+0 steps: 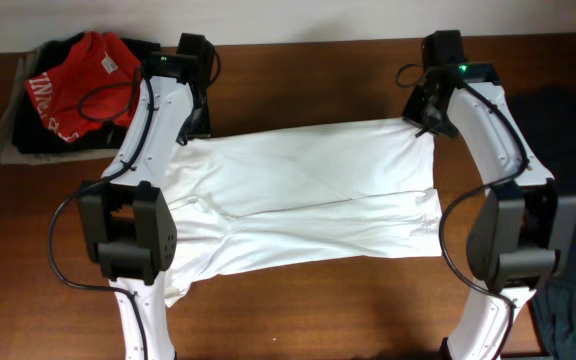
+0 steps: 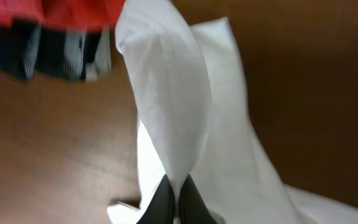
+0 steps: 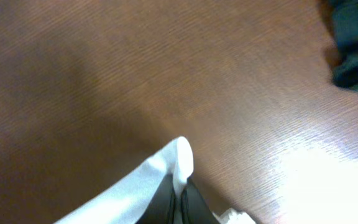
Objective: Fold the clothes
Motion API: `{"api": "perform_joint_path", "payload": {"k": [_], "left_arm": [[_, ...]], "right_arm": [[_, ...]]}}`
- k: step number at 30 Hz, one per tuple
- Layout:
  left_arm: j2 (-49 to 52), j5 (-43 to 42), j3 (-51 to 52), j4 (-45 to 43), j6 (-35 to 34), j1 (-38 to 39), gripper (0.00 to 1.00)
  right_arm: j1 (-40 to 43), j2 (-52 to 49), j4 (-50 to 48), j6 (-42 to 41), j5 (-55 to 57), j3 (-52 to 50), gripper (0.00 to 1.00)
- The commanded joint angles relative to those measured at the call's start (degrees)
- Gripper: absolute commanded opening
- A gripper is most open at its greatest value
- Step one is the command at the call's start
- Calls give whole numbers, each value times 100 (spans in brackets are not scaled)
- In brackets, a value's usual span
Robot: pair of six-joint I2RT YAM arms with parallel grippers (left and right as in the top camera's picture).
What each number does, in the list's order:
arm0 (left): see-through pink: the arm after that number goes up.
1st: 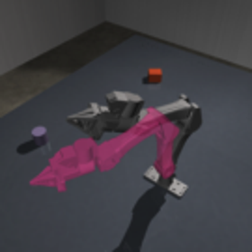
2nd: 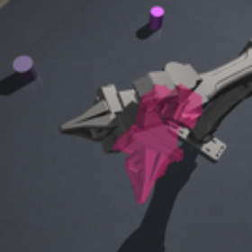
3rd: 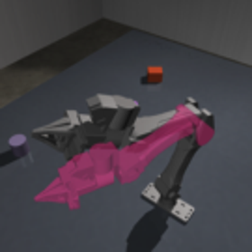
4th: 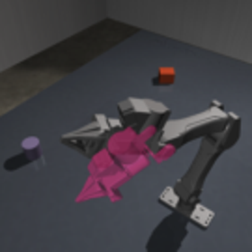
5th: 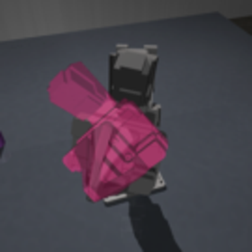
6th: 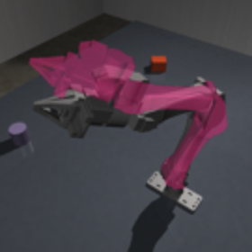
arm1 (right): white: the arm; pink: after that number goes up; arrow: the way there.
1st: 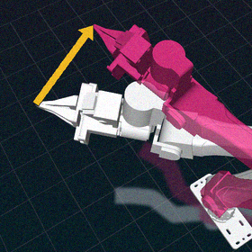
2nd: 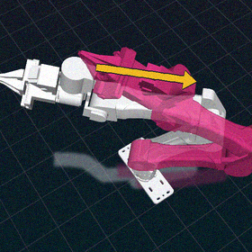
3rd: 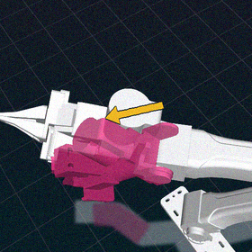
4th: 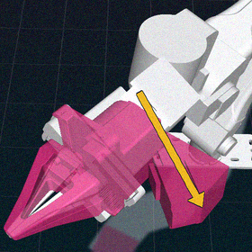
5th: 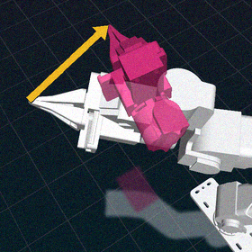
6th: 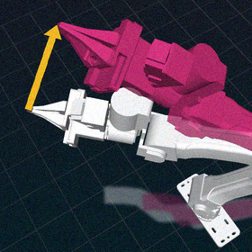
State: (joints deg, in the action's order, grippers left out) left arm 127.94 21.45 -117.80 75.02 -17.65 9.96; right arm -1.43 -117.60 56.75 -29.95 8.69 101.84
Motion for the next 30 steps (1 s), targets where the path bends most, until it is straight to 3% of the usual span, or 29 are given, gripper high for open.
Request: {"api": "perform_joint_path", "payload": {"k": [1, 13, 21, 30], "left_arm": [[-173, 219, -81, 573, -376, -33, 1], [-173, 219, -81, 2179, -678, -31, 1], [-352, -74, -50, 2173, -737, -20, 1], [-1696, -72, 903, 2131, -844, -22, 1]], "right_arm": [[76, 264, 411, -33, 422, -26, 4], [74, 306, 1893, 234, 380, -26, 4], [72, 730, 2378, 269, 378, -26, 4], [-52, 782, 2677, 269, 356, -33, 4]]}}
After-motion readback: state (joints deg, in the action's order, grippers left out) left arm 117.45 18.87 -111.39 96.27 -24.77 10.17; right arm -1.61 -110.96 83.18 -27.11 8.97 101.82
